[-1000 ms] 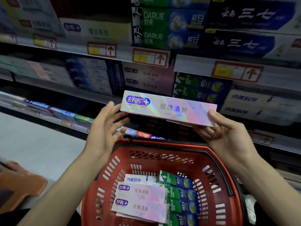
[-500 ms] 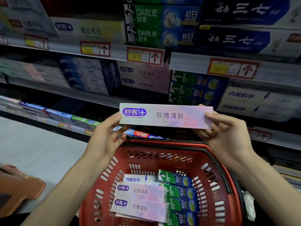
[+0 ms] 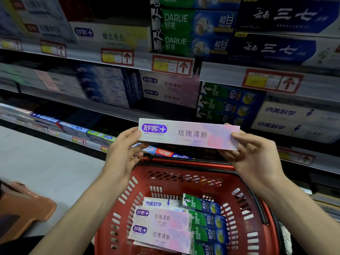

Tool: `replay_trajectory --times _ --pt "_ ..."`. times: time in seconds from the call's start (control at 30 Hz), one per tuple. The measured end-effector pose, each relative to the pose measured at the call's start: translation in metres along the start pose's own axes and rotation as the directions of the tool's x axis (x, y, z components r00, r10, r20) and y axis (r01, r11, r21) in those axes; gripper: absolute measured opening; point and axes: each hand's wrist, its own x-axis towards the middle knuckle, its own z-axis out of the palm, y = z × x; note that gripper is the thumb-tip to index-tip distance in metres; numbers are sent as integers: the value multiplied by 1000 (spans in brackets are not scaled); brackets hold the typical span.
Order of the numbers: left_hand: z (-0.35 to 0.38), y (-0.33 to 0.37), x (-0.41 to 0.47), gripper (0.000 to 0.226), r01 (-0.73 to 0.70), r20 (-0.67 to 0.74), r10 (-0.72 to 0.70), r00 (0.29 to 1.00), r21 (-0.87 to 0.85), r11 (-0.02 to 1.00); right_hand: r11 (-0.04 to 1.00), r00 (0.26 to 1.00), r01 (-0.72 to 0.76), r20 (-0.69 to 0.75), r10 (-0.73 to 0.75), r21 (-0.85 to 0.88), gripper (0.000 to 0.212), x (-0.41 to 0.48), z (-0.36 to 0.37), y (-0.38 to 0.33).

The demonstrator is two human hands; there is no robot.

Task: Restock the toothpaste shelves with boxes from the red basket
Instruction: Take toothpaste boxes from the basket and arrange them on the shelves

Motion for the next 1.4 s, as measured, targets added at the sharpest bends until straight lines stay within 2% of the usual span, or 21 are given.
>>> replay_trajectory --times 0.1,0.17,0.23,0.33,0.43,0.53,0.63,0.73,0.8,0.87,0.9,1.0,1.1,1.23,1.4 --pt "0 1 3 15 -40 -36 43 998 78 996 993 996 64 73 -57 -96 30 1 3 3" --pt "1 0 8 16 -91 -69 102 992 153 984 960 985 142 129 -113 -243 33 -1 9 4" --pt "0 -1 16 15 -125 -114 155 981 233 964 864 975 218 128 -179 -454 32 0 15 8" --pt "-1 -4 32 18 -131 -147 200 969 379 916 646 946 289 109 -305 -706 21 9 20 15" --pt "0 0 51 19 -125 -146 213 966 460 879 551 931 332 171 -324 -765 16 23 27 21" --pt "1 11 73 11 -140 -117 228 967 502 854 504 907 381 208 -366 -775 26 38 39 23" --pt "3 20 95 15 -150 -121 239 963 496 855 466 898 379 196 -394 -800 33 57 48 26" --pt "8 28 109 20 -170 -132 262 956 478 862 488 911 329 135 -389 -809 34 71 54 33" --pt "8 32 116 21 -175 -126 261 957 467 867 525 931 276 88 -355 -805 50 78 56 37" --pt "6 34 126 11 -179 -119 260 958 460 869 592 953 239 68 -296 -770 65 81 59 40" --pt "4 35 131 4 -181 -116 263 958 466 866 621 959 236 76 -273 -748 68 82 62 40" --pt "3 38 141 5 -186 -100 256 962 449 874 687 969 228 90 -231 -690 69 86 70 38" --pt "4 34 148 36 -188 -37 222 974 409 893 720 974 216 97 -203 -659 71 92 75 37" --pt "1 24 155 64 -141 -3 160 987 457 878 790 982 190 104 -159 -582 69 98 74 38" --pt "0 26 156 67 -135 12 150 989 511 849 791 986 161 127 -106 -590 73 101 74 41"
